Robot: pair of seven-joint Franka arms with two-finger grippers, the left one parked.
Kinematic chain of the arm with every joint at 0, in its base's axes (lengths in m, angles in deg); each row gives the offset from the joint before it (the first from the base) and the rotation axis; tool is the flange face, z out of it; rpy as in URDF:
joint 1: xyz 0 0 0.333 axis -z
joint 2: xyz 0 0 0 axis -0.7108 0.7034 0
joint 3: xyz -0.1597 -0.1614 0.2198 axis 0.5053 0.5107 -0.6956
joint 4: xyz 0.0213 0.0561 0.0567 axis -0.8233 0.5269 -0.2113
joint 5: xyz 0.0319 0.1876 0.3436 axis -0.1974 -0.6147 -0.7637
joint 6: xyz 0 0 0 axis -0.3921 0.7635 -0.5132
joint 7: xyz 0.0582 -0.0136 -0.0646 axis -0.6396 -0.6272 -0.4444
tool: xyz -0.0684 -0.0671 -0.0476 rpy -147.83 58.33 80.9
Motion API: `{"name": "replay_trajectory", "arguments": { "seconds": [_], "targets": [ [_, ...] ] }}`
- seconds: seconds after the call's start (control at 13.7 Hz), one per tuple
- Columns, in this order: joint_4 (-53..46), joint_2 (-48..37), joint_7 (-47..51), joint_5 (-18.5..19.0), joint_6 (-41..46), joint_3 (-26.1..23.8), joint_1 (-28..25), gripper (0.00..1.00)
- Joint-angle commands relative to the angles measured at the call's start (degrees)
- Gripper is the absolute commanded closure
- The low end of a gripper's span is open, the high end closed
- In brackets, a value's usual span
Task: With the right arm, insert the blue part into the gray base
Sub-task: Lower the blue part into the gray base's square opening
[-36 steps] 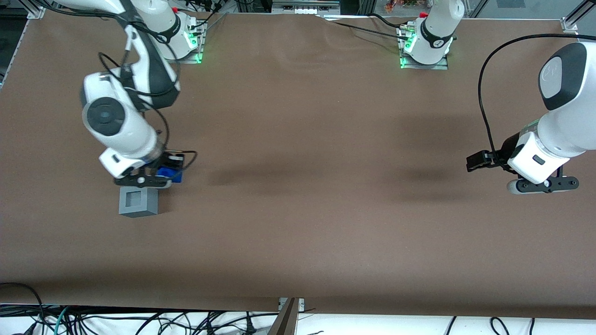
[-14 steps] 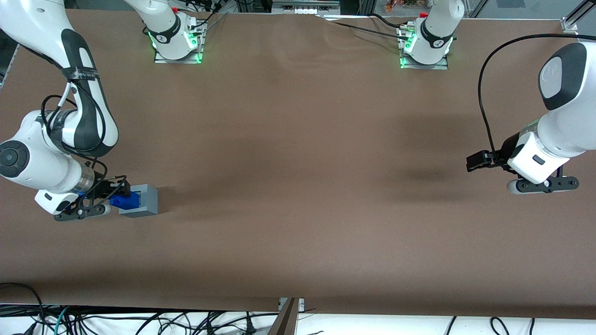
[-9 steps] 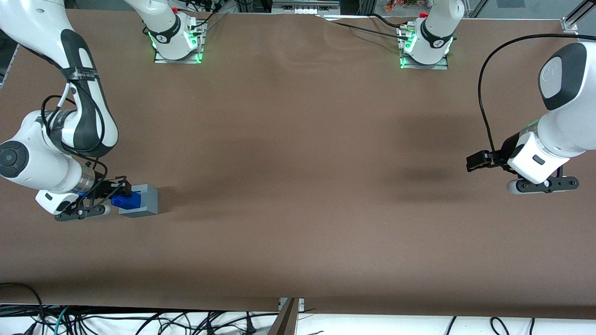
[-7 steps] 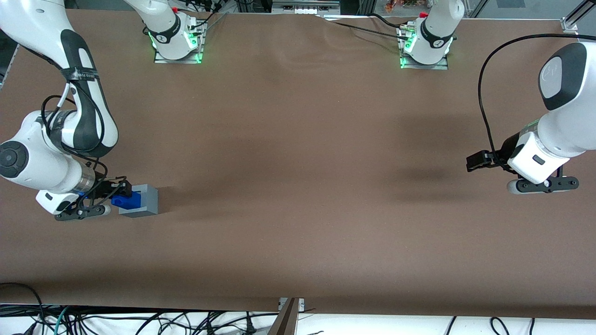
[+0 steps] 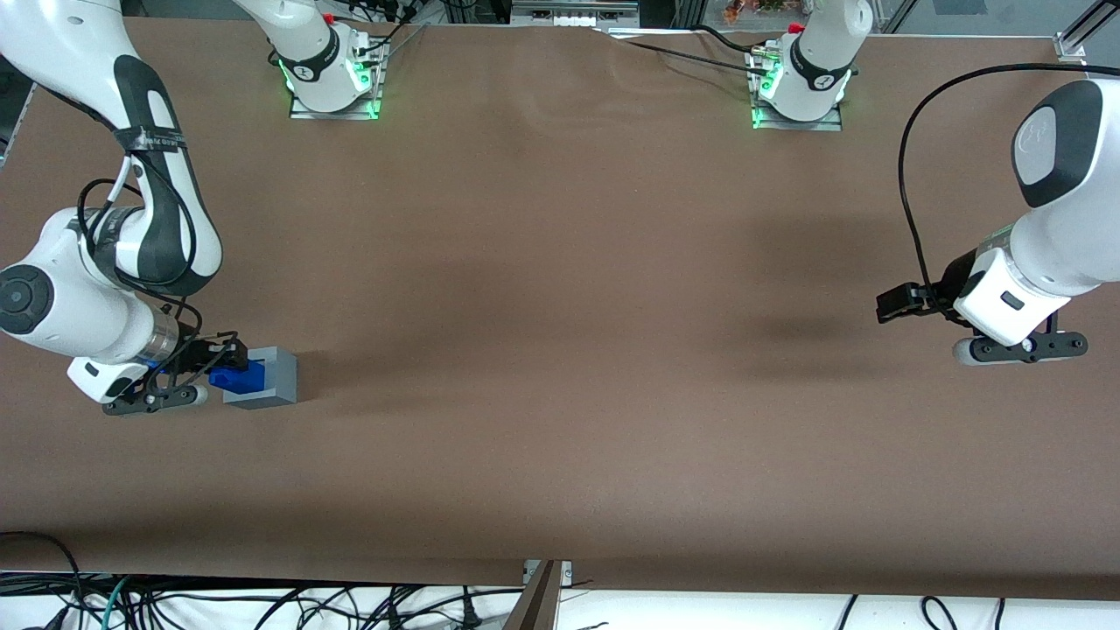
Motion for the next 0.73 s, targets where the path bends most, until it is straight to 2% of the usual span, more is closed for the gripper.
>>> {"name": "replay_trajectory", "arguments": {
  "seconds": [0.0, 0.66],
  "targets": [
    [2.1, 0.7, -0.2, -1.1, -2.8, 0.0, 0.1, 0.79],
    [3.5, 0.1, -0.8, -0.4, -2.9, 0.1, 0.2, 0.80]
  ]
}}
